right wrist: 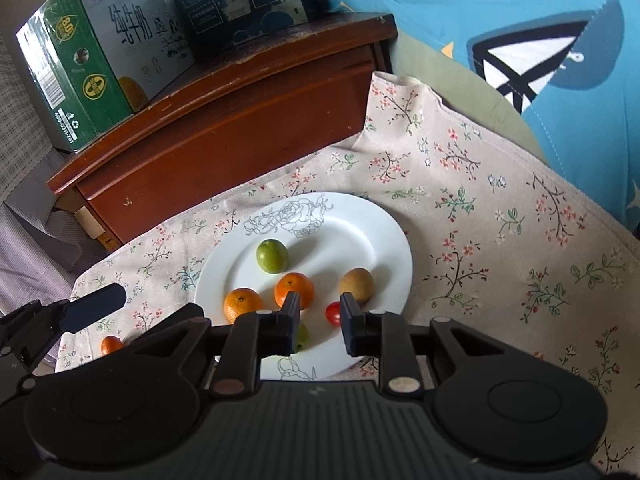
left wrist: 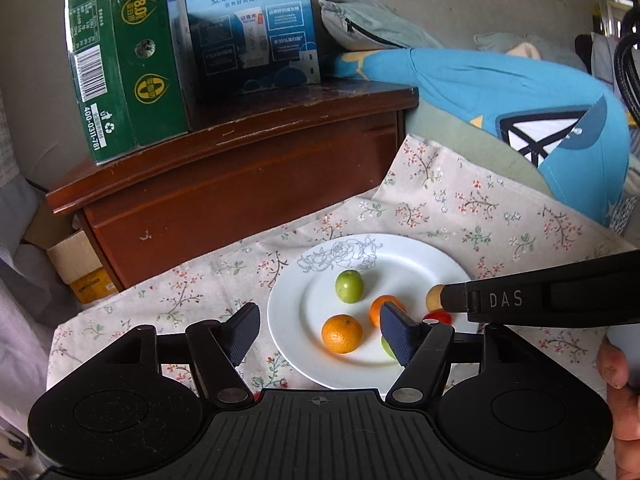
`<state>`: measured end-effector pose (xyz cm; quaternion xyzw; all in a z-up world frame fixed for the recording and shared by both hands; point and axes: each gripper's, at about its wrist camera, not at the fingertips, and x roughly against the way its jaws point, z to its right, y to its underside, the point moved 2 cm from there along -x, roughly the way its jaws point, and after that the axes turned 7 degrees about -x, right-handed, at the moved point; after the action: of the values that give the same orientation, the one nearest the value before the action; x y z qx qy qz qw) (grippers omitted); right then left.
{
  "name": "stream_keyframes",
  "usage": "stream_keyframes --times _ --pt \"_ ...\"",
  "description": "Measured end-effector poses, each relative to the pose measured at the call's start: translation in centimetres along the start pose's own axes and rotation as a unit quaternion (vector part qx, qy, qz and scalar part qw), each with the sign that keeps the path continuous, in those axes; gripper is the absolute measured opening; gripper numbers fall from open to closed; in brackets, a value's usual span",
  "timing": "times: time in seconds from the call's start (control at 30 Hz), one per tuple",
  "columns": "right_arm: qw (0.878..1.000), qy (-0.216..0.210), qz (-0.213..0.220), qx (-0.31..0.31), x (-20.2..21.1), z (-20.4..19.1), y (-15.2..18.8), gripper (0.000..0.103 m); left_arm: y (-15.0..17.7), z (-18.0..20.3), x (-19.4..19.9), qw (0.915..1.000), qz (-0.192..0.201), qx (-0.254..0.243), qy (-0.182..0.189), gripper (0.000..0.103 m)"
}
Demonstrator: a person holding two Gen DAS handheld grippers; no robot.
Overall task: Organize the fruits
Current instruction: 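Carry both fruits over the white plate and open both tools, then move left tool to a brown kiwi while right tool approaches another kiwi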
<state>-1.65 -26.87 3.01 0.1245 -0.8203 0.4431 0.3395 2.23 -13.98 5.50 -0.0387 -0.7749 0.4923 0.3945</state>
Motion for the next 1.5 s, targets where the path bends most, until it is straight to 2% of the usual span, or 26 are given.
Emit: stream_keyframes --times 0.17,0.3,0.73,1.0,1.5 --pt "1.000 -0.003 0.005 0.003 0.8 -0.6 -0.1 0.026 -0.2 -1.0 1.0 0.9998 -0.002 0.021 0.007 0.068" --pt "1.000 -0.008 0.005 0.012 1.2 -1.2 0.0 0.026 0.0 -2.1 1.6 0.9987 -0.016 0.044 0.019 0.073" --pt "0.999 -0.025 -0.011 0.044 1.4 -3.5 1.5 0.026 2.0 -4.6 3.8 0.9942 -0.043 0.087 0.046 0.073" --pt "0.997 -0.043 -0.025 0.060 1.3 -4.7 2.5 0.026 3.6 -6.4 4.8 0.9916 -0.057 0.108 0.044 0.073" --pt "0.991 -0.061 -0.066 0.099 0.1 -6.7 5.3 0.026 7.8 -10.6 6.1 0.9849 -0.088 0.149 0.010 0.073"
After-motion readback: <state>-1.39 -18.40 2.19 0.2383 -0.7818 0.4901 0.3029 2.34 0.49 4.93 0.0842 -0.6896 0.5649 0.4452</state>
